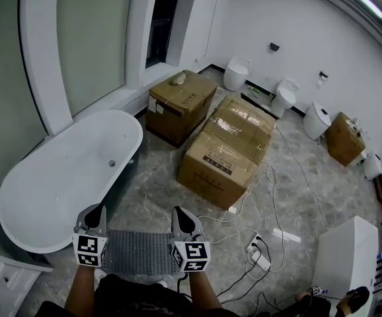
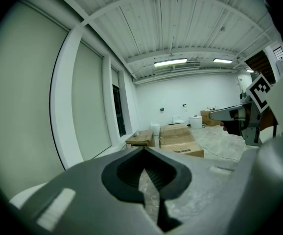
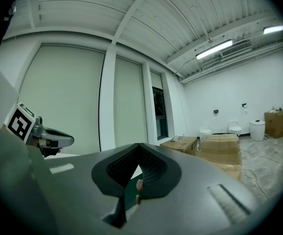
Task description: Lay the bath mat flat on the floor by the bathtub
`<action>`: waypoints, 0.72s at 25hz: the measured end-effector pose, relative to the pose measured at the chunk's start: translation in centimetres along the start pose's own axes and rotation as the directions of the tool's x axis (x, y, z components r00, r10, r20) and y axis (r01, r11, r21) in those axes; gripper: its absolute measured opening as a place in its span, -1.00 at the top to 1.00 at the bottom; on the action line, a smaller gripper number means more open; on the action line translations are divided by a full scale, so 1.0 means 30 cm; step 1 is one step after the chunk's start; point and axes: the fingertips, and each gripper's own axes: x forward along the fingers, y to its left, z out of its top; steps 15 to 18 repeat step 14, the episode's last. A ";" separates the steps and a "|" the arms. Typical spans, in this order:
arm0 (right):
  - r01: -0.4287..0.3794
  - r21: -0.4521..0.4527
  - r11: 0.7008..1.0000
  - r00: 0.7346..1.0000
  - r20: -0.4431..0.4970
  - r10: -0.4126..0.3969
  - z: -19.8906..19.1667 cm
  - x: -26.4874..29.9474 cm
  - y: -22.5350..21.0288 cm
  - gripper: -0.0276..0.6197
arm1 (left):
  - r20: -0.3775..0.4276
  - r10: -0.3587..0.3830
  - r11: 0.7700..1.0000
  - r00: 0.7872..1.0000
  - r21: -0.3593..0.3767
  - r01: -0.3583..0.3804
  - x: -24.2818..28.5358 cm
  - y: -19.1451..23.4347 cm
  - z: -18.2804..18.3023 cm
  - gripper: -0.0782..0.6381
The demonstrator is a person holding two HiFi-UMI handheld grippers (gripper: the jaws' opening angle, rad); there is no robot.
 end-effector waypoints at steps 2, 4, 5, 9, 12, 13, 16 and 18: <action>-0.001 -0.009 1.000 1.000 -0.006 0.001 0.006 -0.004 -0.014 0.84 | -0.004 0.002 1.000 1.000 0.003 -0.002 0.002 -0.004 0.003 0.78; 0.001 -0.019 1.000 1.000 -0.012 -0.001 0.012 -0.010 -0.029 0.84 | -0.004 -0.007 1.000 1.000 0.001 0.007 0.004 -0.014 0.011 0.78; 0.003 -0.023 1.000 1.000 -0.014 -0.003 0.016 -0.013 -0.037 0.84 | -0.004 -0.011 1.000 1.000 0.003 0.011 0.006 -0.019 0.013 0.78; 0.012 -0.034 0.999 1.000 -0.018 -0.013 0.015 -0.030 -0.059 0.84 | 0.006 -0.008 1.000 1.000 0.014 0.008 0.007 -0.034 0.019 0.78; 0.018 -0.035 0.999 1.000 -0.017 -0.019 0.015 -0.040 -0.067 0.84 | 0.008 -0.009 1.000 1.000 0.013 0.009 0.009 -0.045 0.028 0.78; 0.020 -0.035 0.999 1.000 -0.017 -0.020 0.016 -0.043 -0.070 0.84 | 0.011 -0.012 1.000 1.000 0.012 0.012 0.010 -0.049 0.033 0.78; 0.021 -0.036 0.999 1.000 -0.016 -0.022 0.017 -0.046 -0.072 0.84 | 0.014 -0.016 1.000 1.000 0.010 0.016 0.012 -0.055 0.037 0.78; 0.021 -0.036 0.999 1.000 -0.016 -0.022 0.017 -0.046 -0.072 0.84 | 0.014 -0.016 1.000 1.000 0.010 0.016 0.012 -0.055 0.037 0.78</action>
